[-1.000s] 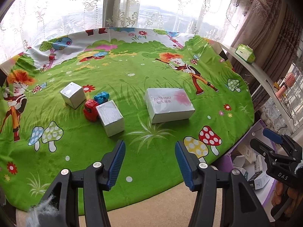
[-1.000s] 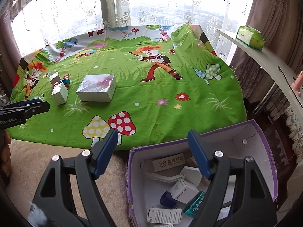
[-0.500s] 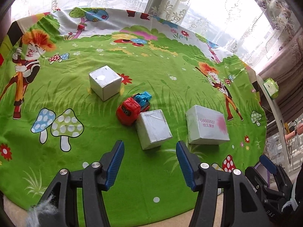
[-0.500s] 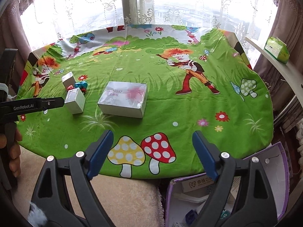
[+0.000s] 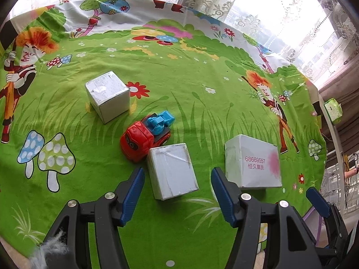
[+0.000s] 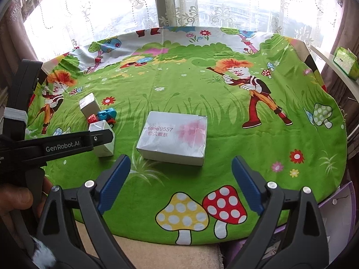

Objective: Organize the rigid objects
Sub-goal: 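Grasp the small white box with the left tool while the right tool grasps the pink-printed box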

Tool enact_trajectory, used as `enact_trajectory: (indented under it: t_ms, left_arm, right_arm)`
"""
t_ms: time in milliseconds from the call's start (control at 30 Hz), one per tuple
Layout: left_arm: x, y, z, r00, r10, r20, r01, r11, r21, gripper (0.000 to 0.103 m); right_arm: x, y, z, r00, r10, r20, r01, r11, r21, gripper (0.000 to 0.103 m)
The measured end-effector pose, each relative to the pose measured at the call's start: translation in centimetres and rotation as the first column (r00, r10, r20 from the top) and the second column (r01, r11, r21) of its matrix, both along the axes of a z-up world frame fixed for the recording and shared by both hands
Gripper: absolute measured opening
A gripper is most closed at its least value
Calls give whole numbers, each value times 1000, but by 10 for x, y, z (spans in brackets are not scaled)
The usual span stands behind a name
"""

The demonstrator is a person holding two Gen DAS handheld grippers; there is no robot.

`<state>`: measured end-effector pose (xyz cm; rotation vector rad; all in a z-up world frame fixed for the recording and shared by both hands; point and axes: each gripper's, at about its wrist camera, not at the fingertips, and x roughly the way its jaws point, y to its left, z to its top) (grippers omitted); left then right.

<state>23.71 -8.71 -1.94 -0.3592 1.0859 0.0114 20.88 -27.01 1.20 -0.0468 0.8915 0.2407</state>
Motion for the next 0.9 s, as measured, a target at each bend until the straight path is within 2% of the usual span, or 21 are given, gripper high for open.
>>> enact_trajectory:
  t_ms: [67,100,133,200,300,667,900]
  left_arm:
    - [3,2,-5,1000,5,-6,-5,1000,-10,59]
    - [3,2,-7,1000,5,-8,-5,1000,-10,55]
    - [3,2,-10,1000,3,-15,-3,1000,-8,46]
    - [0,5,-11,1000,8,-9,-8,1000,-28,44]
    - [-8,11,-5,999,31,24,-30,999,-42,36]
    - [-50,34,8,988,110,109,-98,988,-118,36]
    - [-61,37,7,981,141,130,-126,985,-119,36]
  right_arm:
    - [4,3,-2,1000,-8,-3,8,1000,-1,96]
    - [6,5,-3,1000,-11,-7,11,1000,-2,96]
    - [7,7,-4,1000,-13,-12,13,1000,-3,96]
    - [12,12,-8,1000,-13,-25,13,1000,-2,97]
    - [17,19,-11,999,-13,-35,13,1000,-11,97]
    - [46,41,-32,996,-35,-79,30,997,-64,97]
    - [56,49,-38,997,-64,-37,58,986,-154,97]
